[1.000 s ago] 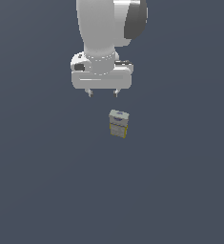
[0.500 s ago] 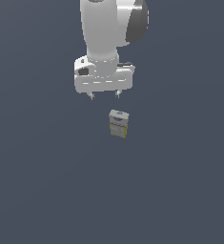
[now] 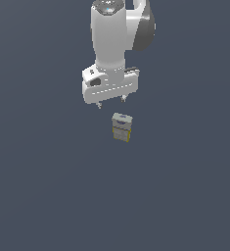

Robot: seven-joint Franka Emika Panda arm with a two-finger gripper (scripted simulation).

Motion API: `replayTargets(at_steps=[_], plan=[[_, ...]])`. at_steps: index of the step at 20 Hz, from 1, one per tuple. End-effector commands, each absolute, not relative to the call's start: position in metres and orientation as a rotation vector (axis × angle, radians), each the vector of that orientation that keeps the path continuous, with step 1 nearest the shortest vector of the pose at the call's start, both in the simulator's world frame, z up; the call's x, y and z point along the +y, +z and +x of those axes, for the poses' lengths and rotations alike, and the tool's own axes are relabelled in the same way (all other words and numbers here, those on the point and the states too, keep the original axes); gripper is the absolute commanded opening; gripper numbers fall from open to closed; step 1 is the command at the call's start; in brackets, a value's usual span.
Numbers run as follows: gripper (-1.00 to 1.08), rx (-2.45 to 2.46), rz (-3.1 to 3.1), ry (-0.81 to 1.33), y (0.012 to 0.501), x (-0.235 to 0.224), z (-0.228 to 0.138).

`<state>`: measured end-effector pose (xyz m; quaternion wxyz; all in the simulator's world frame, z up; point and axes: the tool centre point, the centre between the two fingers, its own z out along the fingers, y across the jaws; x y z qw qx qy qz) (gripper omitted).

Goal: Pick up the object and move it to a goal position.

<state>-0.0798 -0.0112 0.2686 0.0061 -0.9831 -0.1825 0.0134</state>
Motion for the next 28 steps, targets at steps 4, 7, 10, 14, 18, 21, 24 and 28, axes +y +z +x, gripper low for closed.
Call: replayTargets(at_steps=[4,7,10,14,18,21,24,28], plan=[[1.00,-0.816,-3.023,0.034,0.256,-0.002,-0.081],[1.00,-0.947,-2.985,0.029,0.250,0.003,-0.082],[1.00,-1.076,-2.943,0.025,0.243,0.008,-0.082],[1.00,-1.245,-2.877,0.020,0.234,0.014,-0.084],[1.00,-1.411,-2.801,0.014,0.226,0.021,-0.086],[1.00,-1.529,-2.740,0.011,0.219,0.025,-0.087],[1.00,-1.629,-2.683,0.007,0.214,0.029,-0.089],[1.00,-1.731,-2.620,0.004,0.208,0.034,-0.090]])
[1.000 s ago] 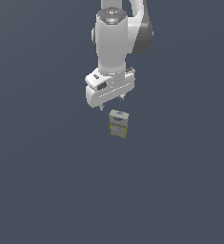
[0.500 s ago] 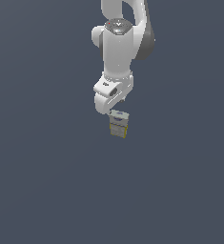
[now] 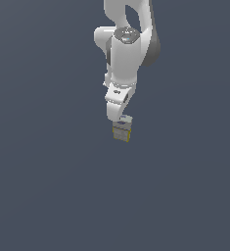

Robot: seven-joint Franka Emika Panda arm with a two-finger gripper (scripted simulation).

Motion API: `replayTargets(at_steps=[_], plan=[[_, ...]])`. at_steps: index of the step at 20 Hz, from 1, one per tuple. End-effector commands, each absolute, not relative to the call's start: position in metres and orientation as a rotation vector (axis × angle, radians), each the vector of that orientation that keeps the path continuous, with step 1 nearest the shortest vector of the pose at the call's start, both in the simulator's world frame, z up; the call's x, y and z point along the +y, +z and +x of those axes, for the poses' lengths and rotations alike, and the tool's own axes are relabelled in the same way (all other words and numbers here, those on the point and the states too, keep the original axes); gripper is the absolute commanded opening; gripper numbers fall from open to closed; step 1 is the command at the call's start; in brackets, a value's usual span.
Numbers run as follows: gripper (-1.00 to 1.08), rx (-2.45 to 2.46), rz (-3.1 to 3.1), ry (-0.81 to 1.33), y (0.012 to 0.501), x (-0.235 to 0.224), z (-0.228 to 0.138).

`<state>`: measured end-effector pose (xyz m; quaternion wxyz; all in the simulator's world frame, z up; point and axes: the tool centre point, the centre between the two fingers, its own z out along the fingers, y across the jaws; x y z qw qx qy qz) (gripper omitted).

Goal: Pick up the object and move it to a goal position.

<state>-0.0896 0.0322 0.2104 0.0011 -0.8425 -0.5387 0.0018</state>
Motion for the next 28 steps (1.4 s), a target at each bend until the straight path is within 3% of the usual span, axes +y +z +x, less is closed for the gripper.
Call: replayTargets(at_steps=[1,16,28], plan=[[1.00,-1.751,-2.607,0.003,0.207,0.035,-0.090],[1.00,-1.842,-2.545,0.000,0.198,0.039,-0.092],[1.00,-1.847,-2.541,0.000,0.155,0.039,-0.093]])
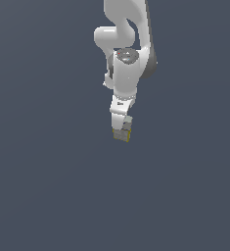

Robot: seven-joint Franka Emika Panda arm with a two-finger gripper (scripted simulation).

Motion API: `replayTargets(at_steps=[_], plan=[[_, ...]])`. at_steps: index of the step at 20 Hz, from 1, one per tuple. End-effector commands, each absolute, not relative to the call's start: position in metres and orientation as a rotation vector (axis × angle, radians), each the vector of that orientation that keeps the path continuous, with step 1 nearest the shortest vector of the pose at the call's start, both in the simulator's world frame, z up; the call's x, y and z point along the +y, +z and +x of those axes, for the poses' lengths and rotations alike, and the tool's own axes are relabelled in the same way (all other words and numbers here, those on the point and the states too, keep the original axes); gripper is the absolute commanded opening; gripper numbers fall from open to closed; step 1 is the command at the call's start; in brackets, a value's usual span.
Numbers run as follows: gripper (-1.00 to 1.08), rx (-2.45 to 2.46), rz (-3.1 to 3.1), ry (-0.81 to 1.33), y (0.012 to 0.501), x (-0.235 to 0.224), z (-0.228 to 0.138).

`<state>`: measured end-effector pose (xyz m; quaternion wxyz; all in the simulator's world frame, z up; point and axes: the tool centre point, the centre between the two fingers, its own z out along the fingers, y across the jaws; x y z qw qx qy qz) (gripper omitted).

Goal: Pick up the object and move it to a goal position.

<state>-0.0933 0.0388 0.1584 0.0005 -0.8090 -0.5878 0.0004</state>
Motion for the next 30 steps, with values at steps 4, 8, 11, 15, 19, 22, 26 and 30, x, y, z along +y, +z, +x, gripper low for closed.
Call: replayTargets(at_steps=[4,8,11,15,19,22,26,30], plan=[[-1.00,-1.847,-2.541,0.000,0.152,0.039,-0.093],[-1.00,-1.847,-2.541,0.000,0.152,0.039,-0.093],[-1.00,-1.847,-2.541,0.000,0.152,0.039,-0.093],[-1.00,-1.848,-2.541,-0.001,0.153,0.039,-0.092],[-1.00,-1.848,-2.541,-0.001,0.159,0.040,-0.091],[-1.00,-1.848,-2.541,-0.001,0.169,0.042,-0.089],[-1.00,-1.848,-2.541,-0.001,0.190,0.045,-0.084],[-1.00,-1.848,-2.541,-0.001,0.218,0.050,-0.078]])
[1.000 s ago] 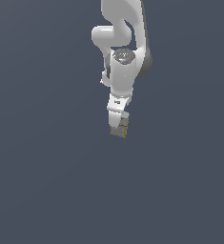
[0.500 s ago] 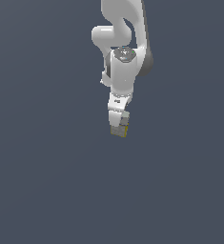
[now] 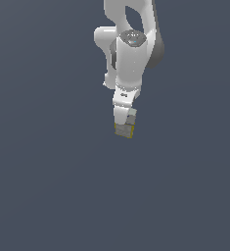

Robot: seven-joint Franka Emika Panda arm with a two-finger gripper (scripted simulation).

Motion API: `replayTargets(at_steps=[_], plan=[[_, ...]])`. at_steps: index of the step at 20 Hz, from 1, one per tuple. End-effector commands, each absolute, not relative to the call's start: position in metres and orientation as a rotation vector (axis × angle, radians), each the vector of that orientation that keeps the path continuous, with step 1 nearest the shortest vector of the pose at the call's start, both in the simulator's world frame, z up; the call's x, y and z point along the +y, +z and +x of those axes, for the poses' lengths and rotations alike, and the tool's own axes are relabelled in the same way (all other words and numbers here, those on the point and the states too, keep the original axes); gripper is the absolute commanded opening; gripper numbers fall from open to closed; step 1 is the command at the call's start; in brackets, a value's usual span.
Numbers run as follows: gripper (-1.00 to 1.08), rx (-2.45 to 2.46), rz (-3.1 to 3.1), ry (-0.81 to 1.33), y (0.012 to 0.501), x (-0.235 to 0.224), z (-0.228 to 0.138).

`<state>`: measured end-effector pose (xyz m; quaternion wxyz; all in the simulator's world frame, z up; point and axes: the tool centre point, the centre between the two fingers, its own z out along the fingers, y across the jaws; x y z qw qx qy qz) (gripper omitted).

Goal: Pick up the object and move it to a goal position.

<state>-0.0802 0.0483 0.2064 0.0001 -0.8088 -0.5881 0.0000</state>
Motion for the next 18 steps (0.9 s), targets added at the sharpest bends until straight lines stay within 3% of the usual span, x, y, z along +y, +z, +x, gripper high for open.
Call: replayTargets(at_steps=[1,9,18], plan=[[-1.00,-1.848,-2.541,-0.001,0.226,0.052,-0.076],[-1.00,-1.848,-2.541,0.000,0.279,0.061,-0.061],[-1.00,-1.848,-2.541,0.000,0.299,0.065,-0.055]])
